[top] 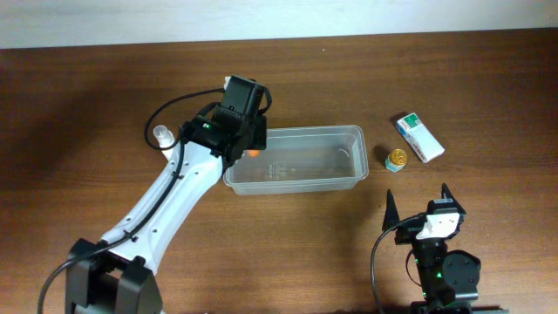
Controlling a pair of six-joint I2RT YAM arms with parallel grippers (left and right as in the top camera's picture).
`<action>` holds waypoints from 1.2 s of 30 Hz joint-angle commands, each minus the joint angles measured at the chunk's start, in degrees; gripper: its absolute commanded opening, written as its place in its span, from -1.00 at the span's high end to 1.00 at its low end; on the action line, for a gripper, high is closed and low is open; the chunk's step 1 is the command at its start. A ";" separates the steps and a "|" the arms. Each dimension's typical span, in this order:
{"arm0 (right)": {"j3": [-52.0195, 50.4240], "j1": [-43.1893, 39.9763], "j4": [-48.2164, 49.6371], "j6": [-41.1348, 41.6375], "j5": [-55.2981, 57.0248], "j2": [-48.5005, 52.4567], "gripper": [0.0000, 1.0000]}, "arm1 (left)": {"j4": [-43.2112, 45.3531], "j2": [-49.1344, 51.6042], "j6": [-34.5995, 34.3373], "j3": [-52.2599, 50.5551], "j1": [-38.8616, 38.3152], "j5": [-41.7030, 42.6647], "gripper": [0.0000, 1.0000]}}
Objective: Pack container
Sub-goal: 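Carry the orange tube right over the clear container, then lower and release the orange tube into the container's left end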
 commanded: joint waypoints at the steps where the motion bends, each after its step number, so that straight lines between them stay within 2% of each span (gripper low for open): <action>1: -0.26 -0.11 -0.35 0.09 0.31 -0.37 -0.97 | 0.28 1.81 -0.81 -0.61 -0.17 -1.60 0.67; 27: -0.26 -0.11 -0.35 0.09 0.31 -0.37 -0.97 | 0.26 6.82 -0.79 -0.72 -0.22 -1.97 0.65; 29: -0.26 -0.11 -0.35 0.09 0.31 -0.37 -0.97 | 0.22 6.84 -0.79 -0.72 -0.22 -1.95 0.45; 30: -0.26 -0.11 -0.35 0.09 0.31 -0.37 -0.97 | 0.20 6.84 -0.79 -0.72 -0.22 -1.75 0.22; 33: -0.26 -0.11 -0.35 0.09 0.31 -0.37 -0.97 | 0.24 6.82 -0.79 -0.72 -0.22 -1.75 0.03; 36: -0.26 -0.11 -0.35 0.09 0.31 -0.37 -0.97 | 0.22 6.82 -0.76 -0.72 -0.22 -1.77 -0.04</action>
